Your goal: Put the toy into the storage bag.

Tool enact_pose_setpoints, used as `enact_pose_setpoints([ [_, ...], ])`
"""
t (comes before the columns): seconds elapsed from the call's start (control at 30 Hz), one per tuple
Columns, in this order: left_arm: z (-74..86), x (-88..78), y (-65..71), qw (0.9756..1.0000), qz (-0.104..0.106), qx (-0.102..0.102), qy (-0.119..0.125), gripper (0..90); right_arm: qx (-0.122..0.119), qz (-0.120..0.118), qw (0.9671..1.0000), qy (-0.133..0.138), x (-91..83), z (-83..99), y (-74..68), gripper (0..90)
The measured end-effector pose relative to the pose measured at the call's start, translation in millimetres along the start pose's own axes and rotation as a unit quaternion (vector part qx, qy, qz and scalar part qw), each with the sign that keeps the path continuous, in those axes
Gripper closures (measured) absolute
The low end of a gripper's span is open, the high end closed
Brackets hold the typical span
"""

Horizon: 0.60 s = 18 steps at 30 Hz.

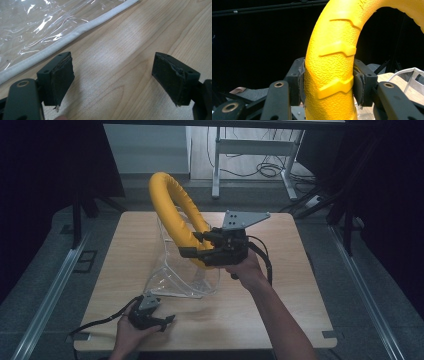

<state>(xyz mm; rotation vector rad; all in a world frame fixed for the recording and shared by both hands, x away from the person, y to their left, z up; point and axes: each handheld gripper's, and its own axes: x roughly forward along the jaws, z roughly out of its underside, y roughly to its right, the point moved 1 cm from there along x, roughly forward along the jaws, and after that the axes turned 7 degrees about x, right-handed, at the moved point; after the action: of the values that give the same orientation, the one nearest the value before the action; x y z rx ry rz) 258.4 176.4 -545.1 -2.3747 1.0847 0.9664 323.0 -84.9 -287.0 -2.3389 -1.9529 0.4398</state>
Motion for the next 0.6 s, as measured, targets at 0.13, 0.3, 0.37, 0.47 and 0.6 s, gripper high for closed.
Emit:
enact_pose_setpoints([
  [0.13,0.0,-0.1,-0.1,1.0000,0.000,0.001,-0.001,17.5,0.001,-0.004,1.0000,-0.003,3.3,2.2,0.1,51.0],
  [0.3,0.0,-0.1,-0.1,1.0000,0.000,0.001,-0.001,17.5,0.008,-0.008,0.9999,-0.010,8.1,6.0,1.4,51.0],
  [0.37,0.0,-0.1,-0.1,1.0000,-0.001,0.001,-0.001,17.5,0.012,-0.010,0.9998,-0.012,10.6,8.1,2.3,51.0],
  [0.47,0.1,-0.1,-0.1,1.0000,-0.001,0.002,-0.002,17.5,0.016,-0.012,0.9997,-0.014,13.5,11.4,3.9,51.0],
  [0.6,0.1,-0.1,-0.1,1.0000,-0.001,0.002,-0.002,17.5,0.024,-0.013,0.9995,-0.016,16.9,16.4,6.8,51.0],
])
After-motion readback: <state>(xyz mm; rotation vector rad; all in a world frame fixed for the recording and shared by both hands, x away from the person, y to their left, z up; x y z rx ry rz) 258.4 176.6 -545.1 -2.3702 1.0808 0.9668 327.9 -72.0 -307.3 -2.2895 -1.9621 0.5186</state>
